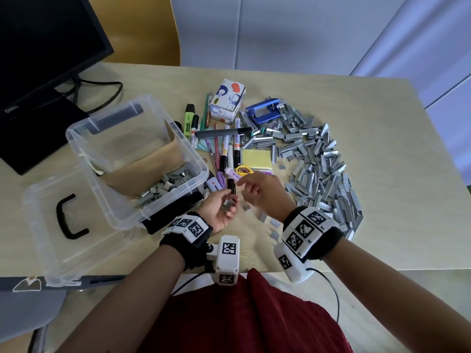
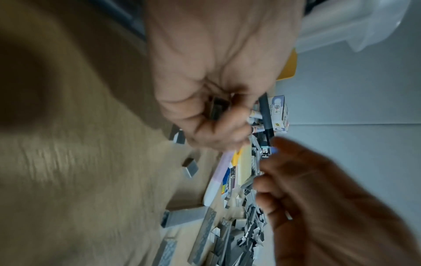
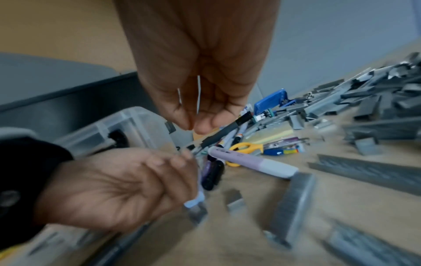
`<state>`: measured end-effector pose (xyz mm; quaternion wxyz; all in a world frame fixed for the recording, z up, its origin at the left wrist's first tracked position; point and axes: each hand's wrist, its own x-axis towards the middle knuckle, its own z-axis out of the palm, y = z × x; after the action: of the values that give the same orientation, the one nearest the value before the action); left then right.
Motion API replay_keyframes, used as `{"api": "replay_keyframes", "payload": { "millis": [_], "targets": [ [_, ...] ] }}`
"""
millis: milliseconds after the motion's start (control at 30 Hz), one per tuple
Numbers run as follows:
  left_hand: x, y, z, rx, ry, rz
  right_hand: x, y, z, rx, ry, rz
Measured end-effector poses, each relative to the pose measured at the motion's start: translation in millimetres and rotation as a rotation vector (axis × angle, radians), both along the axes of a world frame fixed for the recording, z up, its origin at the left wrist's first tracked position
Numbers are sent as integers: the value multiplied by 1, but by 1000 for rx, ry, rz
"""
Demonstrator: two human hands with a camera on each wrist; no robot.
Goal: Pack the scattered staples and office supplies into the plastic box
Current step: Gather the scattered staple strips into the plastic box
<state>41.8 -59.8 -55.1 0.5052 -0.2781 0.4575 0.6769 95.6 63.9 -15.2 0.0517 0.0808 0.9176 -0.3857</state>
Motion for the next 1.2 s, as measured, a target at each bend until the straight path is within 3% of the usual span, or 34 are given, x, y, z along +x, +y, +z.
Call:
{"api": "replay_keyframes", "payload": {
  "millis": [167,333,500,600,733,833,967,1067,1200],
  "targets": [
    [-1,-12,-9,-43,-3,98,-4,1,-20,294,-262,209],
    [2,-20,-11,-83,4,159,-3,-8,-31,391,-326,274],
    [8,-22,-14,-128,17,155,-7,-10,-18,263,-230,156],
    [9,-21,-13,-63,-18,156,-9,-23,3,74,-147,197],
    [9,-19,-7,-96,7,127,-17,-29,8,-14,-115,187],
    [7,-24,-10,-131,5,77,-23,-22,-3,44,-119,99],
    [8,-30,-13,-172,129,90,-16,-23,-23,220,-321,234],
    [7,-33,-14,-137,81,132,-10,-27,-33,280,-335,282],
    [9,-29,-15,-172,78,190,-12,-23,-27,242,-301,211]
  ]
}}
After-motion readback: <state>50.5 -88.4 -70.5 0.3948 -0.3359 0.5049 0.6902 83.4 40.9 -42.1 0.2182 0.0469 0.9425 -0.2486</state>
